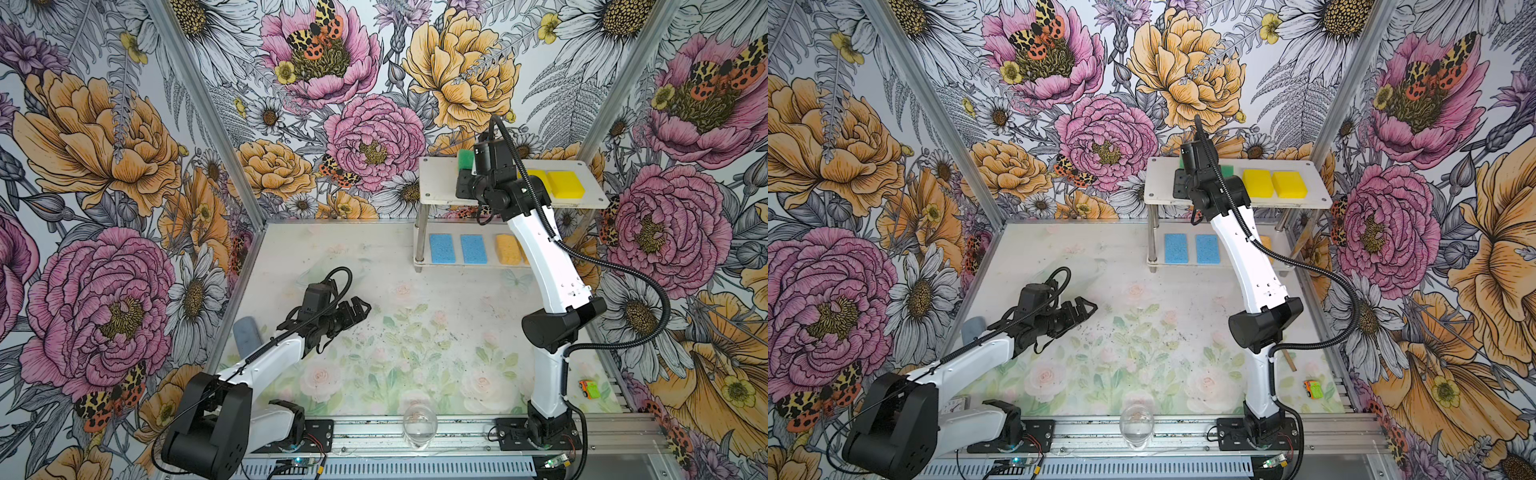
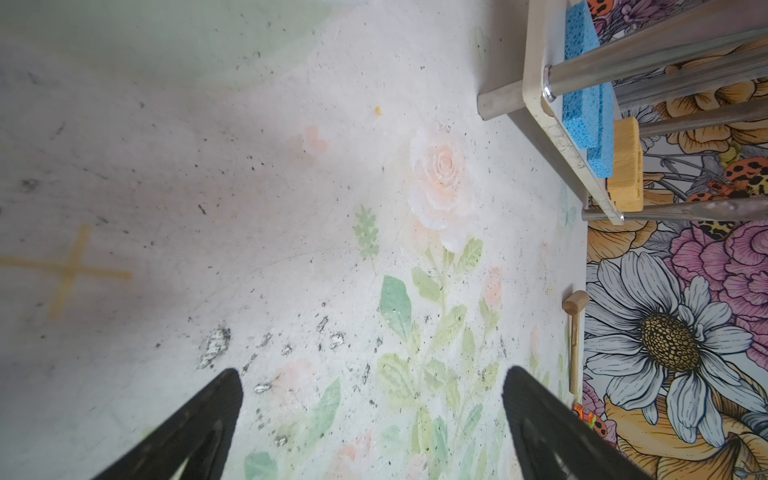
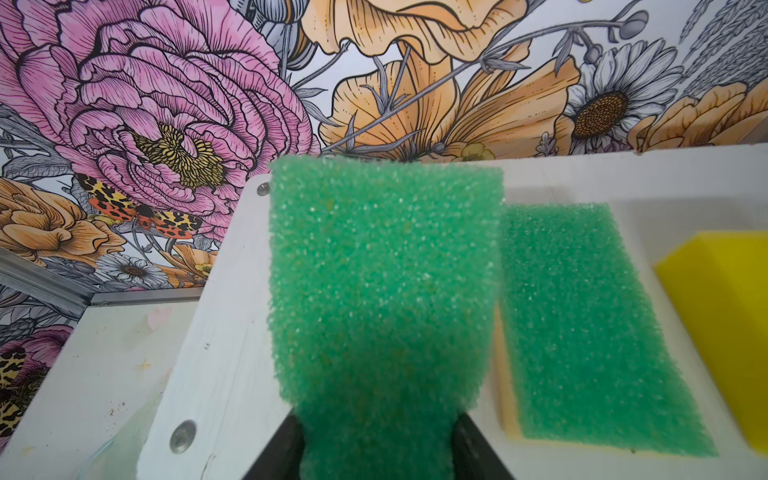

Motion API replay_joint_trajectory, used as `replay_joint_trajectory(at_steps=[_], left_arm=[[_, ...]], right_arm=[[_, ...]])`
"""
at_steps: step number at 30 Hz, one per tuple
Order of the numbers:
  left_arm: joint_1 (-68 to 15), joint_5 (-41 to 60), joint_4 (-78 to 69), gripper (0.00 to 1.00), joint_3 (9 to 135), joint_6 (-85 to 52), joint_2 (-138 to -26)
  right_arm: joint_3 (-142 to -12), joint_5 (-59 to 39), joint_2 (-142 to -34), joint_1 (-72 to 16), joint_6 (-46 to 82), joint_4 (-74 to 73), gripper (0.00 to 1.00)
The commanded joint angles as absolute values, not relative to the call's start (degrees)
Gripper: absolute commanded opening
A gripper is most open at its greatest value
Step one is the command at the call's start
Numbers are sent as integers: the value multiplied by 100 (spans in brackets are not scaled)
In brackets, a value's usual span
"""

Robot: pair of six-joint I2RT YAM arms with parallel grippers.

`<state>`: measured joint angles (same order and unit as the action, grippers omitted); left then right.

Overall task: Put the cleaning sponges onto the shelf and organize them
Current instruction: 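Lower the sponge onto the top shelf beside the other green sponge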

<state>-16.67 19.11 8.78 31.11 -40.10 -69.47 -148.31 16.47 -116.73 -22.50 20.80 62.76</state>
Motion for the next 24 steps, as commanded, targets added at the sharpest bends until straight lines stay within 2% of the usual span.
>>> replay_joint_trajectory(at_steps=[1, 24], left_arm=[[-1592, 1934, 844, 99, 3070, -3902, -6882], [-1591, 1954, 857, 99, 3118, -3894, -6898]], right_arm=[[-15047, 1530, -11738, -2202, 2150, 6240, 48], [-15056, 1112, -12039, -2189, 2014, 6161, 50]])
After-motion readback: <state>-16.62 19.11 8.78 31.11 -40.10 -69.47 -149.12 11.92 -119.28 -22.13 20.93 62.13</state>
